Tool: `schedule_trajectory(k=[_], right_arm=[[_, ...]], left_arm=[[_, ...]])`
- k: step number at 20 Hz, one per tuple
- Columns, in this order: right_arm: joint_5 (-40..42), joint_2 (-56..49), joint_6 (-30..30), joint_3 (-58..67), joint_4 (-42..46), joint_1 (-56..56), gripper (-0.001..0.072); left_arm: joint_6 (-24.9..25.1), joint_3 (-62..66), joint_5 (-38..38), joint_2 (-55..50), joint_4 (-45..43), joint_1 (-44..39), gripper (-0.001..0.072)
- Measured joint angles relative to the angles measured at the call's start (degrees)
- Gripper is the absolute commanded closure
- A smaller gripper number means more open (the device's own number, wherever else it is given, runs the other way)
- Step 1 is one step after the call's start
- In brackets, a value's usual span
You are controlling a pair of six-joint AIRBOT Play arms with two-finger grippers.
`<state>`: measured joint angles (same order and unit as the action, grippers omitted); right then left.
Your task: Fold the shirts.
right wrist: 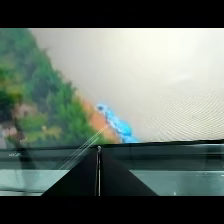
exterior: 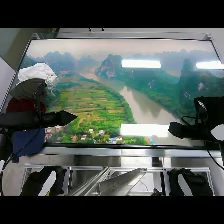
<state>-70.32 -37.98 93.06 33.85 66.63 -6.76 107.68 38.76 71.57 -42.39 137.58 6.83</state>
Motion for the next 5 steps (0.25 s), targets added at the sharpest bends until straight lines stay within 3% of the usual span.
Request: schedule_trajectory(k=[5], right_arm=[[0.2, 0.0, 0.0, -0.3, -0.1, 0.3, 0.0694]], left_arm=[[-0.4, -0.5, 0.0, 0.9, 0.0, -0.1, 0.0694]])
